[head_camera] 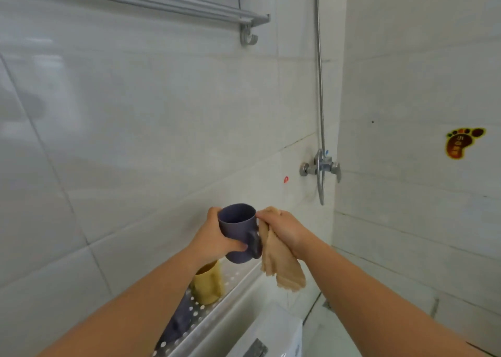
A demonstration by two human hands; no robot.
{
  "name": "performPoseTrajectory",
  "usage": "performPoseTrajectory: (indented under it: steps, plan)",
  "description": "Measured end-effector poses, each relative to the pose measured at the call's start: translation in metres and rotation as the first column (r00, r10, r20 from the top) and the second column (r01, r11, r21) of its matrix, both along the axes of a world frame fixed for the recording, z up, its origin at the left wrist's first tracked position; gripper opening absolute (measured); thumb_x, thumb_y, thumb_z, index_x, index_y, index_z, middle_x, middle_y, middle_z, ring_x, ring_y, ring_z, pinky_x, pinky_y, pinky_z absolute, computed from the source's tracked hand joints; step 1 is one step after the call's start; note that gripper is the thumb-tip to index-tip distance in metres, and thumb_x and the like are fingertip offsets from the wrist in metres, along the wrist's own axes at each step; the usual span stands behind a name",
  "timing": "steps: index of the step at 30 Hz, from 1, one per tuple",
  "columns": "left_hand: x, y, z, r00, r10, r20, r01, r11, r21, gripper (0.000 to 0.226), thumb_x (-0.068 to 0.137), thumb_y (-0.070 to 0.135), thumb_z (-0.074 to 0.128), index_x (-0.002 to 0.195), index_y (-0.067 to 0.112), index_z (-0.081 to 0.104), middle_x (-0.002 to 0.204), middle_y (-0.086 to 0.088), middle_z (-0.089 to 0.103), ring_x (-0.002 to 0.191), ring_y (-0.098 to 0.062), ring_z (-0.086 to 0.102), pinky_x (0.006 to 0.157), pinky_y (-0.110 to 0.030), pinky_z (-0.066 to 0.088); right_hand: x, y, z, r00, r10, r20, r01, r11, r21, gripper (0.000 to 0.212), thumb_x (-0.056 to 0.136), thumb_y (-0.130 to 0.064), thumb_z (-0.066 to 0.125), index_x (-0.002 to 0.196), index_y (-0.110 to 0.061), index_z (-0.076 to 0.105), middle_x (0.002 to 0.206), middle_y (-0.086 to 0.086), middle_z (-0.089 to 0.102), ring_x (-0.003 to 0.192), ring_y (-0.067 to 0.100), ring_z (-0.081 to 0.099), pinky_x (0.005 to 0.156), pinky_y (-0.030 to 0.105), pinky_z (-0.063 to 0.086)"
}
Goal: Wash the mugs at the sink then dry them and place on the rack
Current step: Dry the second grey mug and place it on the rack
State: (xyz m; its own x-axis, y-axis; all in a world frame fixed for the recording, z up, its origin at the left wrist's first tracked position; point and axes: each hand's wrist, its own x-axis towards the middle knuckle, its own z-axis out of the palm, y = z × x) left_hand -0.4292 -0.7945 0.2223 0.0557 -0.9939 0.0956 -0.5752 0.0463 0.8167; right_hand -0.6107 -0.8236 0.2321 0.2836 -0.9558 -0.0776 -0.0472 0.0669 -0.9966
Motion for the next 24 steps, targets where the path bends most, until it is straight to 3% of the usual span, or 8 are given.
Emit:
performPoseTrajectory:
  steps: [4,7,11,14,17,20,24]
  plan:
    - [0.004,-0.032,-0.020,0.973,0.038,0.228,-0.046,0.998,0.031,0.077,0.039,0.038,0.087,0.110,0.035,0.056,0.101,0.015,0.065,0.093,-0.007,0.064,0.074,-0.035,0.059,0.017,-0.028,-0.036,1.000,-0.011,0.004,0.011,0.996,0.086,0.025,0.092,-0.028,0.056,0.104,-0.007,0.062,0.097,0.017,0.068,0.085,0.024,0.065,0.079,0.037,0.054]
    - [0.012,-0.053,-0.037,0.911,0.004,0.413,-0.049,0.994,0.098,0.062,0.041,0.040,0.077,0.101,0.041,0.060,0.090,0.014,0.067,0.083,-0.005,0.065,0.068,-0.033,0.058,0.027,-0.043,-0.054,0.999,0.006,-0.035,-0.003,0.997,0.082,0.017,0.093,-0.028,0.055,0.096,-0.012,0.061,0.088,0.010,0.064,0.082,0.021,0.063,0.078,0.035,0.052]
    - [0.025,-0.072,-0.060,0.754,0.039,0.656,-0.128,0.988,0.089,0.078,0.035,0.061,0.067,0.110,0.047,0.051,0.092,0.016,0.062,0.084,-0.009,0.062,0.069,-0.034,0.057,0.043,-0.059,-0.076,0.995,0.041,-0.093,-0.034,0.996,0.082,0.028,0.091,-0.032,0.056,0.106,-0.010,0.061,0.096,0.008,0.064,0.089,0.021,0.062,0.077,0.033,0.050]
    - [0.017,-0.059,-0.053,0.603,0.035,0.797,-0.158,0.984,0.076,0.086,0.041,0.067,0.069,0.119,0.036,0.050,0.108,0.005,0.053,0.106,-0.021,0.052,0.080,-0.033,0.047,0.051,-0.064,-0.089,0.990,0.062,-0.128,-0.051,0.995,0.086,0.030,0.091,-0.032,0.055,0.109,-0.009,0.061,0.097,0.008,0.064,0.087,0.019,0.061,0.074,0.031,0.048]
    - [0.018,-0.057,-0.060,0.536,0.042,0.843,-0.204,0.976,0.081,0.077,0.061,0.055,0.075,0.123,0.019,0.048,0.121,-0.005,0.046,0.116,-0.026,0.043,0.091,-0.033,0.042,0.057,-0.063,-0.099,0.983,0.099,-0.152,-0.082,0.990,0.114,0.029,0.092,-0.031,0.055,0.111,-0.010,0.060,0.096,0.007,0.064,0.088,0.019,0.061,0.073,0.030,0.048]
    - [0.020,-0.058,-0.069,0.547,0.067,0.834,-0.208,0.977,0.057,0.072,0.066,0.049,0.073,0.124,0.017,0.043,0.124,-0.006,0.048,0.118,-0.026,0.045,0.094,-0.033,0.042,0.063,-0.066,-0.109,0.979,0.099,-0.177,-0.080,0.991,0.109,0.033,0.091,-0.033,0.056,0.114,-0.011,0.058,0.105,0.009,0.063,0.096,0.021,0.060,0.080,0.033,0.049]
    - [0.018,-0.055,-0.073,0.443,0.079,0.893,-0.225,0.974,0.026,0.069,0.071,0.045,0.070,0.127,0.015,0.041,0.128,-0.007,0.045,0.119,-0.026,0.043,0.096,-0.034,0.040,0.066,-0.066,-0.114,0.978,0.088,-0.188,-0.069,0.992,0.105,0.031,0.089,-0.030,0.055,0.113,-0.011,0.059,0.106,0.010,0.063,0.099,0.023,0.060,0.085,0.036,0.049]
